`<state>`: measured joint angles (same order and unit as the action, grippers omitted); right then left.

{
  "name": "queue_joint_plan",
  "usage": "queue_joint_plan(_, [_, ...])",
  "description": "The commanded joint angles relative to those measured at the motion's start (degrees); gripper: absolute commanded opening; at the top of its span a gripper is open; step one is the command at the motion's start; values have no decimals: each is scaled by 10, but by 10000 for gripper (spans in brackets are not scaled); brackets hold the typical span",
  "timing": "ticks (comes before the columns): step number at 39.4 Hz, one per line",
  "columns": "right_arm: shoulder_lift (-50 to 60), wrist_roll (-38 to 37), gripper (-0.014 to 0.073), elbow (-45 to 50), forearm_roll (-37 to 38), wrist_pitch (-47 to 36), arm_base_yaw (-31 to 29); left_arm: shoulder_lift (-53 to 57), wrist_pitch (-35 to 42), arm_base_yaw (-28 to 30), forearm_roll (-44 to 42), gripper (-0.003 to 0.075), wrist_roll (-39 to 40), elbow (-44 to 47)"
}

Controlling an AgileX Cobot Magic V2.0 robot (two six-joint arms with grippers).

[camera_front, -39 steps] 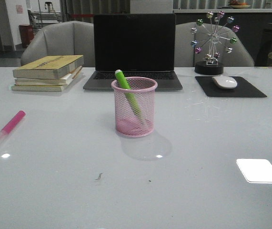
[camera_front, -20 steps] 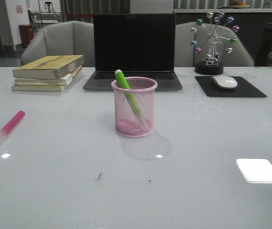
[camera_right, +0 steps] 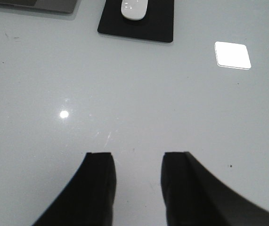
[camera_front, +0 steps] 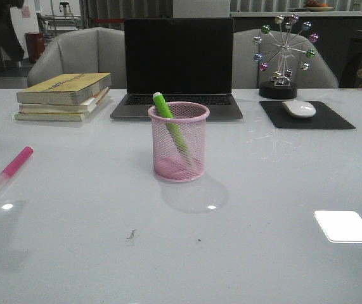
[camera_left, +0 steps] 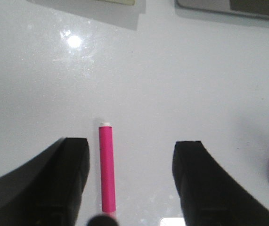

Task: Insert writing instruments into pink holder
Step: 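Lower the left gripper onto the pink marker and close on it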

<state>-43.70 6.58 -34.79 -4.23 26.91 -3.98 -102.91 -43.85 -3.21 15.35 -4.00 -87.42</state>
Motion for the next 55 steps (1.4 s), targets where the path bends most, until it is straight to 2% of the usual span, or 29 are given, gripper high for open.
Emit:
queue_joint_plan(1, [4,5,373,-16,-2,-41,-3,3,30,-11,-17,459,3,-32])
queue_joint_plan(24, [4,5,373,-16,-2,-41,-3,-99,-7,-13,-26,459,3,-36])
queue_joint_plan(55, [4,5,373,-16,-2,-41,-3,-140,-30,-13,-44,459,3,-36])
